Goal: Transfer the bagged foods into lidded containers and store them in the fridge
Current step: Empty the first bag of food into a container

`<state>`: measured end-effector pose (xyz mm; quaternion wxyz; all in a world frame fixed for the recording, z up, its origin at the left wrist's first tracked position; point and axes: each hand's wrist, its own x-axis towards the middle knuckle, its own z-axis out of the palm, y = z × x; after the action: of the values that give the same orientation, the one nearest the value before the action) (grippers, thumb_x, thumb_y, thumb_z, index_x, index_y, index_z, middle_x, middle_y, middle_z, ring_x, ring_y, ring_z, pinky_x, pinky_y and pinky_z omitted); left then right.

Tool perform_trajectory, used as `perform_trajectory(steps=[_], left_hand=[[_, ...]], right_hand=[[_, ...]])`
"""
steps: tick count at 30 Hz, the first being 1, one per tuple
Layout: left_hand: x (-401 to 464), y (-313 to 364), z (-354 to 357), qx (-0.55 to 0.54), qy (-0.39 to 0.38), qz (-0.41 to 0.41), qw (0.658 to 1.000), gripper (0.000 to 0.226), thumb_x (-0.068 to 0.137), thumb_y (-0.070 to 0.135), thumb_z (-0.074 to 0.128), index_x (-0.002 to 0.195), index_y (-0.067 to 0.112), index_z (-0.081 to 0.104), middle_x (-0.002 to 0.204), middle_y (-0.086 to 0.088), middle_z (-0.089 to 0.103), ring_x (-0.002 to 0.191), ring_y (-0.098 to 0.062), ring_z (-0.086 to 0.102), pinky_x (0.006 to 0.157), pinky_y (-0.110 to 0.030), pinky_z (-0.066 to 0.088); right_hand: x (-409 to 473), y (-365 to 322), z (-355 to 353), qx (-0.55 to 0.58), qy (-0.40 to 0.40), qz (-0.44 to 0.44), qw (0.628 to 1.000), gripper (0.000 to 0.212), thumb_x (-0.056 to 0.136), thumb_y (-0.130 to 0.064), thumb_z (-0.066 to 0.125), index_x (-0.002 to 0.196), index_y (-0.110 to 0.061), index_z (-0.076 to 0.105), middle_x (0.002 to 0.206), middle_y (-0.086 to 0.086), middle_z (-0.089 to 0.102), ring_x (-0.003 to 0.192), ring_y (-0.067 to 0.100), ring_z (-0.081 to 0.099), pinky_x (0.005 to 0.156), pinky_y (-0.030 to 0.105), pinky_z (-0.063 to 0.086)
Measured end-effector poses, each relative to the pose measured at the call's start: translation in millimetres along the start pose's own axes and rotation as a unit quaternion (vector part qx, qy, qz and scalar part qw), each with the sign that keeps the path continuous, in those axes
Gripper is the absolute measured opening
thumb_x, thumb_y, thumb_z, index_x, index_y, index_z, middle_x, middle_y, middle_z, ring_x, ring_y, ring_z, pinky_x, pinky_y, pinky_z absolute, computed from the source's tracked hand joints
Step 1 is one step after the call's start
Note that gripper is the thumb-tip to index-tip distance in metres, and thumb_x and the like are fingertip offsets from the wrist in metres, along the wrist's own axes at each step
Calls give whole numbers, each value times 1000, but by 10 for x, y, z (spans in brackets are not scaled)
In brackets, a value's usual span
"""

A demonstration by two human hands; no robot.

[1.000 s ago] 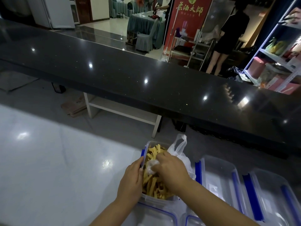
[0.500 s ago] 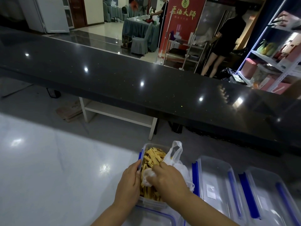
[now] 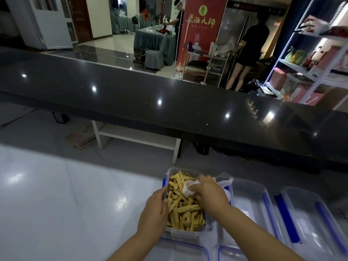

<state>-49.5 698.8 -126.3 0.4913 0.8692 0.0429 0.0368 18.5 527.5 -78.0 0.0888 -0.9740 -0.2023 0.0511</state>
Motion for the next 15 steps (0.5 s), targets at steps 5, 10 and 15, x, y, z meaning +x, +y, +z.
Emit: perform_trajectory(steps=[5,10,15], left_hand=[[109,95,-110,49,23,-4,999,24,95,22,45,117,25,53,107,12,56,93,-4,50,74,-15,43],[206,179,-142,40,40,33,998,27,96,22,46,122,25,52,110,13,52,100,-3,43,82,-16,36],[224,199,-161,19,25,51,998,28,95,19,45,121,25,53,112,11,52,106,-4,44,86,-20,37]], right_hand=[[-219,105,-103,92,91,34,991,26,88,-18,57,108,-29,70,110,-6,52,102,10,46,75,19,32],[-580,-6,21,79,89,14,993,27,78,-27,53,96,-33,72,104,-6,57,98,13,50,63,10,26],[-667,-189,154,35,79,-23,996,24,76,-23,57,90,-33,73,95,-3,61,91,19,55,60,16,27]])
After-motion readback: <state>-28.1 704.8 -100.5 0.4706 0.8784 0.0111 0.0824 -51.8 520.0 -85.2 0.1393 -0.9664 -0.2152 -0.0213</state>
